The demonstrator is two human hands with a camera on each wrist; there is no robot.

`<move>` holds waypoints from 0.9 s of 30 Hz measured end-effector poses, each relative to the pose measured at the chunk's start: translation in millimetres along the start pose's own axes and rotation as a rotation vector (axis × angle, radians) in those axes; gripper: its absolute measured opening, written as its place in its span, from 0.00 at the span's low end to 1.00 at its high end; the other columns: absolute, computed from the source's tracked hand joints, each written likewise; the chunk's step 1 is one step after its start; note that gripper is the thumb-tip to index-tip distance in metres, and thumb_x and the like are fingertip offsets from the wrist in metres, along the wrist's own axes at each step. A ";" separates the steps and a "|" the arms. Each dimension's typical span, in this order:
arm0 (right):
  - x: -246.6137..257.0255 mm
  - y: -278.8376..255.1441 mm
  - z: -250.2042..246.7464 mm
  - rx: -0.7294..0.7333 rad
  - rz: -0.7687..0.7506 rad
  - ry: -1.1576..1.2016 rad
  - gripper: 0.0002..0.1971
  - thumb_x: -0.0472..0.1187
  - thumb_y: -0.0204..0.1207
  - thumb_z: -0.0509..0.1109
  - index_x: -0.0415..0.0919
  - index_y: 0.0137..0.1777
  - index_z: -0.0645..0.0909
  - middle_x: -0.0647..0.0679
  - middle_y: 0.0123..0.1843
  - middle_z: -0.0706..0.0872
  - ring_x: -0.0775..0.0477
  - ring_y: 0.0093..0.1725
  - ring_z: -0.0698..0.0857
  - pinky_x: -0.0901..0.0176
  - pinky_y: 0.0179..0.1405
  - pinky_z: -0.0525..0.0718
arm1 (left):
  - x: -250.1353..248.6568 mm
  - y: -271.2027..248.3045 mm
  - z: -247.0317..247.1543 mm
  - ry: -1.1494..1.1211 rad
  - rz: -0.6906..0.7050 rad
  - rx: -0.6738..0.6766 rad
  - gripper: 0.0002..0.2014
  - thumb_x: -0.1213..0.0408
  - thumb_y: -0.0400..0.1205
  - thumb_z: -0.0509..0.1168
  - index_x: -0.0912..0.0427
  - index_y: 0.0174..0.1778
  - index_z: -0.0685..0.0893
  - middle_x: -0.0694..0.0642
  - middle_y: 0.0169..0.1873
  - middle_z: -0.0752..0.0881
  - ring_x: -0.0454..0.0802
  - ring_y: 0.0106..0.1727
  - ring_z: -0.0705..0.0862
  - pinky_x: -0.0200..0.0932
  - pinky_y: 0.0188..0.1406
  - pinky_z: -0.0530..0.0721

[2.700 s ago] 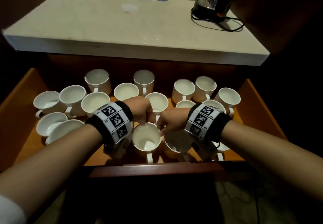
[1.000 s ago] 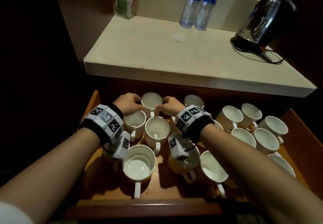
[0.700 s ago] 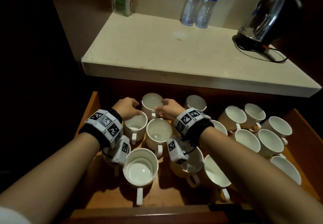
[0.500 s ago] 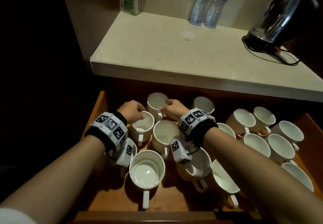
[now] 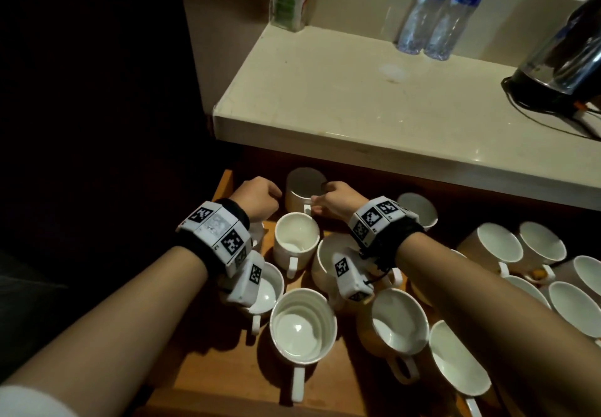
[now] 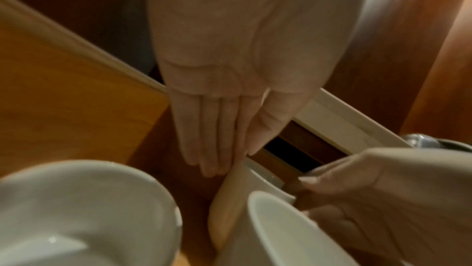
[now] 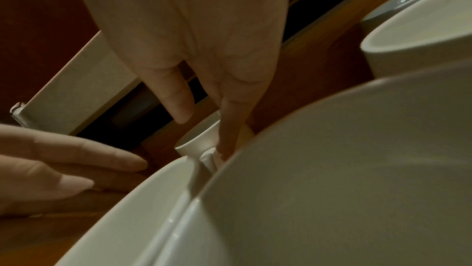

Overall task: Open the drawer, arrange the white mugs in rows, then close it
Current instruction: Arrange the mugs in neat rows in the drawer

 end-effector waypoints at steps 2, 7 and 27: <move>3.5 0.1 4.5 0.013 -0.009 0.025 0.29 0.25 0.80 0.62 0.25 0.79 0.55 0.39 0.37 0.76 0.48 0.30 0.76 0.61 0.32 0.75 | 6.1 -0.8 -7.8 -0.008 -0.024 -0.021 0.17 0.72 0.80 0.62 0.59 0.63 0.84 0.58 0.65 0.84 0.52 0.68 0.80 0.41 0.65 0.76; 7.2 4.5 19.5 0.038 0.000 -0.016 0.24 0.24 0.78 0.64 0.20 0.72 0.63 0.39 0.33 0.76 0.46 0.30 0.75 0.54 0.41 0.73 | 25.7 -8.0 -27.8 -0.037 -0.108 -0.130 0.15 0.72 0.81 0.61 0.60 0.62 0.85 0.57 0.66 0.83 0.53 0.70 0.77 0.43 0.69 0.74; 36.8 3.6 64.1 0.083 -0.054 -0.173 0.37 0.26 0.72 0.70 0.25 0.79 0.57 0.29 0.62 0.83 0.36 0.63 0.84 0.48 0.64 0.81 | 36.2 -18.9 -26.2 -0.074 -0.101 -0.170 0.15 0.72 0.81 0.59 0.62 0.60 0.86 0.58 0.64 0.84 0.54 0.71 0.76 0.43 0.72 0.71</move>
Point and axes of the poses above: each hand's wrist, its own y-axis towards the middle knuckle, its own z-axis out of the palm, x = y × z, the point moved 10 cm from there along y, towards the middle knuckle
